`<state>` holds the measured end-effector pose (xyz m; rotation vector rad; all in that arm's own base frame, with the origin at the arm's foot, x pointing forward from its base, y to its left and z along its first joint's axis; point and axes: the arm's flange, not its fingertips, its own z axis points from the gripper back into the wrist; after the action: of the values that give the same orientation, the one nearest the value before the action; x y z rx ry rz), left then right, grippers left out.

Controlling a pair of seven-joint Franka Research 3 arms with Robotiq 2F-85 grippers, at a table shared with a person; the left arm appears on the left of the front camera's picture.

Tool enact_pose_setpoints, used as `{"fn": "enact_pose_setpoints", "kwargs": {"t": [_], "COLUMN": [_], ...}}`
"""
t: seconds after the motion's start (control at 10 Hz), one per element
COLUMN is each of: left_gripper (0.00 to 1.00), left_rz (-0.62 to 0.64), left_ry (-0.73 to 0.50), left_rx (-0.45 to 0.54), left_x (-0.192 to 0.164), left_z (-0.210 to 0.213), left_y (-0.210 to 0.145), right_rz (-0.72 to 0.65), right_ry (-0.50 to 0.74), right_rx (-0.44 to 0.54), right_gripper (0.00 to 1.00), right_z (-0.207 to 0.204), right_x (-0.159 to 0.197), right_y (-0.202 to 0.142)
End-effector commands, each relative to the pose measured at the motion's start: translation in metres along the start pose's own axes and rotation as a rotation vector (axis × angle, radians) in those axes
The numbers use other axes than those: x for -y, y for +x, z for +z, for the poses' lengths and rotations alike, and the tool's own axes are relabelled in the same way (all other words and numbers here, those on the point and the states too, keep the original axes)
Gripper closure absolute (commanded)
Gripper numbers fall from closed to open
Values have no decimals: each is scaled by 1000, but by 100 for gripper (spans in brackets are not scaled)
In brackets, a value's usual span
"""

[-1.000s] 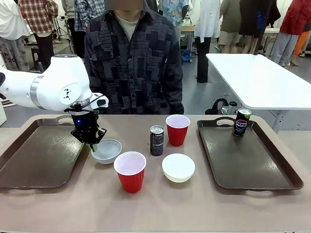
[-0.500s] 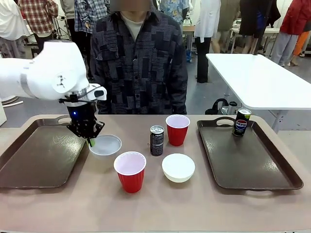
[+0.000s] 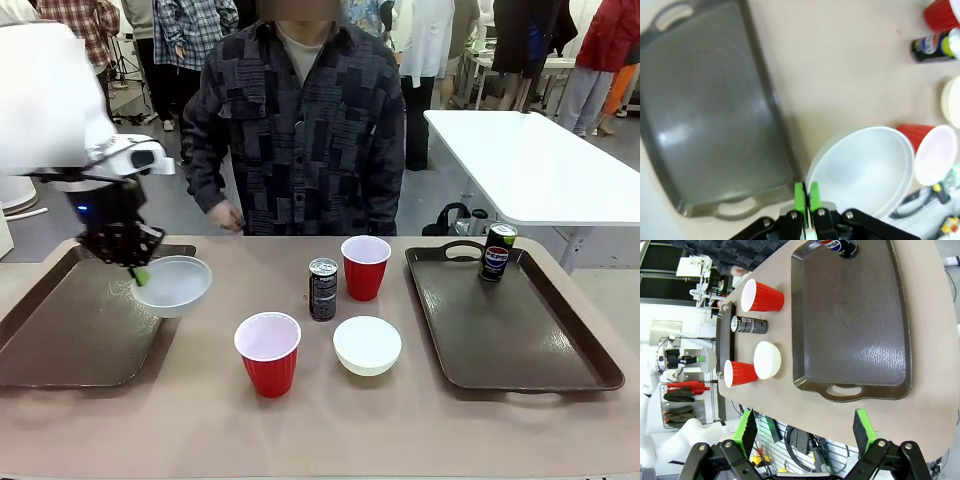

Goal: Prepare tableware on both trays.
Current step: Pick up a Picnic Bowl from the table and place it on a Handle tray.

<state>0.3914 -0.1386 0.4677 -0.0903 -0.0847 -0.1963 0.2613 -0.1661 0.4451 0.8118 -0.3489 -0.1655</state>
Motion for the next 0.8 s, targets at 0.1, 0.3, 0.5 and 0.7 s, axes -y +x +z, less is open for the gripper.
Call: {"fn": "enact_pose_setpoints", "kwargs": {"t": [0.1, 0.3, 0.5, 0.7], "left_gripper": [100, 100, 100, 100], "left_rz": [58, 92, 135, 176], "left_ry": [-84, -48, -13, 50], "left_rx": [3, 6, -20, -31], "left_x": [-71, -115, -143, -159], "left_z": [8, 12, 13, 20], "left_y": [-9, -3, -3, -1], "right_rz": [3, 3, 3, 3], "right_ry": [21, 21, 21, 21], "right_rx": [5, 5, 5, 5], "right_gripper": [0, 0, 0, 0], "right_z": [-1, -1, -1, -1], "right_x": [0, 0, 0, 0], "right_y": [1, 1, 1, 1]}}
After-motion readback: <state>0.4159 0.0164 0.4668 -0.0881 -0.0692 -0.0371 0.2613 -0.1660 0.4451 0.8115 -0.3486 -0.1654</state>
